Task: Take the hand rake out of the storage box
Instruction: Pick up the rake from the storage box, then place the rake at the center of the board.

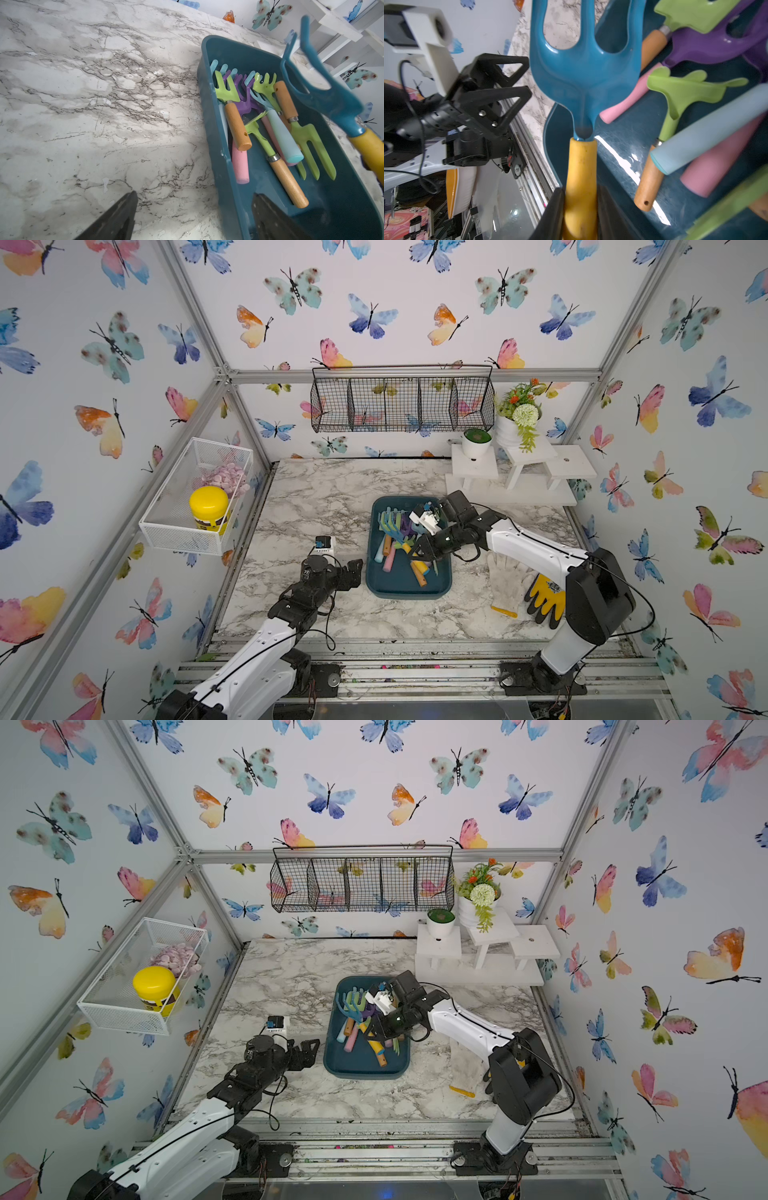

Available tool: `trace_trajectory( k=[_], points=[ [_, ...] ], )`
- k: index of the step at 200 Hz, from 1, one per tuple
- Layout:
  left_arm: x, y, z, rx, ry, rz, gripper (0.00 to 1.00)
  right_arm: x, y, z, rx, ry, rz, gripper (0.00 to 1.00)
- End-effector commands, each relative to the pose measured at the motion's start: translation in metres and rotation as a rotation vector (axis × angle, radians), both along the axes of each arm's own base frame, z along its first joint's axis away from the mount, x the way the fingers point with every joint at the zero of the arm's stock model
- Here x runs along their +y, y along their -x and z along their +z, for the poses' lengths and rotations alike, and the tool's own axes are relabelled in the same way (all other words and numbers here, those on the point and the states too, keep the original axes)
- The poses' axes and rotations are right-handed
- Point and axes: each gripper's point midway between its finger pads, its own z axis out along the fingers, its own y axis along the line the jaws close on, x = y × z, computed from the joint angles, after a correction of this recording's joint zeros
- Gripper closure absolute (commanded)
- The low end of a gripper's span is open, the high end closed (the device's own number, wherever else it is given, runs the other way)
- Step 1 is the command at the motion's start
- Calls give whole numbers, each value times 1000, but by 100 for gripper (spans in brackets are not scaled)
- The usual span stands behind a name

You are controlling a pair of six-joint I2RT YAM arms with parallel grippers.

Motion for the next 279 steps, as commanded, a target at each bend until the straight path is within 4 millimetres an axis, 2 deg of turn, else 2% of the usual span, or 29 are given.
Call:
trace_trajectory(
  k=[1,16,33,64,98,129,147,187,234,279],
  points=[
    [-4,-3,8,-25,8,-22,9,8,1,40,-55,-116,20,86],
    [-4,-4,9,-26,8,-21,9,-1,-11,47,-118,-65,-52,86],
    [-4,-4,8,-25,7,-21,9,-20,-29,52,-200,46,-164,85],
    [-5,-4,8,-21,7,-24,9,-66,-57,50,-328,260,-367,85],
    [-5,-4,8,-23,8,-25,9,-124,-77,25,-371,453,-553,84],
    [-5,-3,8,-24,9,-27,9,-168,-85,2,-346,482,-664,83],
    [-5,-3,8,-24,8,-28,9,-184,-85,-13,-328,487,-691,83],
    [-5,-4,8,-23,9,-28,9,-196,-87,-46,-290,536,-708,83],
    [-5,-4,8,-24,8,-28,9,-183,-96,-74,-237,529,-673,83],
    [-5,-4,8,-21,8,-28,9,-176,-114,-94,-215,565,-653,81]
  ],
)
